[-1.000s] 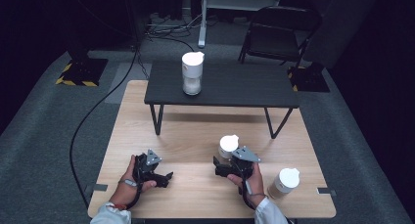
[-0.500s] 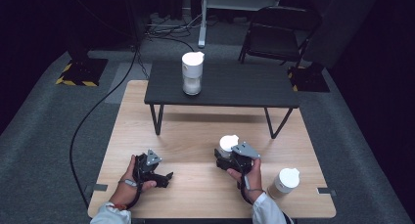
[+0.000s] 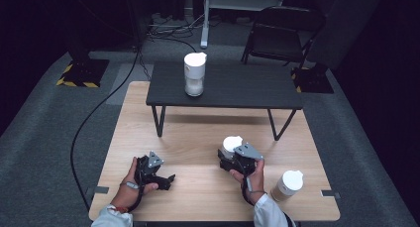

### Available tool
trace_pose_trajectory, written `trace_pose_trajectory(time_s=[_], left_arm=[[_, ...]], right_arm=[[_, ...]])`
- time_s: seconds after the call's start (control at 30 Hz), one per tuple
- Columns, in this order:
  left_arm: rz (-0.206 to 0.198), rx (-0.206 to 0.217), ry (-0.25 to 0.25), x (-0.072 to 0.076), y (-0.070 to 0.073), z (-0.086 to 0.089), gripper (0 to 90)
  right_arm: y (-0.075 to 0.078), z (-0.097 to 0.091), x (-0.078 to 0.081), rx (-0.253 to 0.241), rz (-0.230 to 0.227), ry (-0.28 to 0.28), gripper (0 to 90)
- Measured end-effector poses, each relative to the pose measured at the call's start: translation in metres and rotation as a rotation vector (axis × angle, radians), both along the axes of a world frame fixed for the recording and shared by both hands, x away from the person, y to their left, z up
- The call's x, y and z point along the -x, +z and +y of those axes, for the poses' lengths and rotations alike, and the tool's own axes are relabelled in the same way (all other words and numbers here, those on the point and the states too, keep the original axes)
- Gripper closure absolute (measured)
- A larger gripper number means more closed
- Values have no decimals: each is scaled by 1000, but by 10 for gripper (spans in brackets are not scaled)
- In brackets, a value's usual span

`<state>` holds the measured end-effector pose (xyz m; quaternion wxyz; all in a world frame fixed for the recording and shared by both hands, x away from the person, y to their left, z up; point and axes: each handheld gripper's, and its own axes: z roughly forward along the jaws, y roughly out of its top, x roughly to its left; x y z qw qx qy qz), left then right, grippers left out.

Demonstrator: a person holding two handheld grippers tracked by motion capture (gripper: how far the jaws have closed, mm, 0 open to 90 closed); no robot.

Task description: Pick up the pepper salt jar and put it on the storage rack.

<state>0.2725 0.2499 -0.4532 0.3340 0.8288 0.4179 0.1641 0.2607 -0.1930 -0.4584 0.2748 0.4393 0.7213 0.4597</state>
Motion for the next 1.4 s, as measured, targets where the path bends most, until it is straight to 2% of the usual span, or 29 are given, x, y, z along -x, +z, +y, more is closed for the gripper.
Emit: trace_pose_trajectory(time_s=[0.3, 0.57, 0.9, 1.4], left_arm=[[0, 0, -1, 0, 0, 0, 1], [0, 0, -2, 0, 0, 0, 1], [0, -1, -2, 0, 0, 0, 1], [0, -1, -2, 0, 0, 0, 0]], right_arm=[[24, -4, 13, 20, -41, 20, 292], [47, -13, 27, 7, -63, 38, 293], [80, -22, 39, 0, -65, 56, 294], [112, -31, 51, -19, -95, 72, 294]])
